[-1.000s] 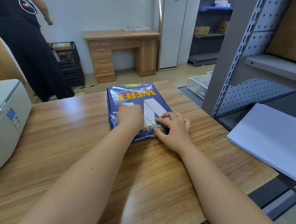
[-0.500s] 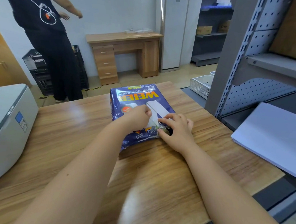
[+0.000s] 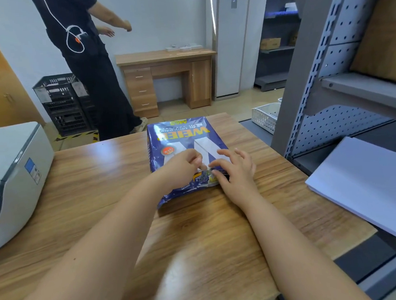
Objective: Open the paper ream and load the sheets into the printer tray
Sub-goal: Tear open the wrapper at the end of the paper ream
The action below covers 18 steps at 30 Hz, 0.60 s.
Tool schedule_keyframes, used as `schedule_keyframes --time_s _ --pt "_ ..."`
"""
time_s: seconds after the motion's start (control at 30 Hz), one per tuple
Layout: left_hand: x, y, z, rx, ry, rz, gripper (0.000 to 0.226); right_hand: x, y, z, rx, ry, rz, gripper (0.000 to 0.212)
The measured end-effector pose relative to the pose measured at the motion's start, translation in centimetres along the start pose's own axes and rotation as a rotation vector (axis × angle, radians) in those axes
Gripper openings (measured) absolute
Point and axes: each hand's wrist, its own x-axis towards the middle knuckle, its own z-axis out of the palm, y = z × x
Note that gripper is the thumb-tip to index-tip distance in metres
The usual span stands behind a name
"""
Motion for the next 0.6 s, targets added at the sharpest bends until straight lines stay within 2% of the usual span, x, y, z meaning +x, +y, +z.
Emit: schedule_keyframes --time_s 0.2,0.23,0.3,0.37,0.4,0.47,0.57,0.6 --pt "-0.1 -1.1 0.3 -0.094 0.168 0.102 0.004 0.2 -0.1 0.0 0.026 0.097 -0.059 0.002" --pt "-0.2 -1.3 0.5 -0.139 0.176 0.101 0.009 0.2 -0.1 0.0 0.022 0.09 -0.069 0.003" --pt "-0.6 -1.8 0.9 -0.244 0.154 0.12 0.04 0.3 -0.1 0.1 0.023 0.086 -0.082 0.004" --pt "-0.9 -2.5 1.5 -0.252 0.171 0.147 0.072 0.3 -0.2 0.0 0.031 0.097 -0.092 0.004" --pt "-0.8 -2.9 1.8 -0.23 0.189 0.146 0.079 0.4 -0.2 0.1 0.04 0.106 -0.097 0.005" --pt "-0.6 -3.3 2.5 -0.114 0.237 0.141 0.07 0.4 -0.1 0.1 0.077 0.102 -0.078 0.007" --pt "-0.3 -3.9 3.6 0.216 0.411 0.229 0.032 0.3 0.3 0.2 0.142 0.054 -0.025 0.011" --pt "-0.5 -4.1 4.0 0.277 0.466 0.271 0.025 0.3 0.3 0.1 0.168 0.045 -0.02 0.012"
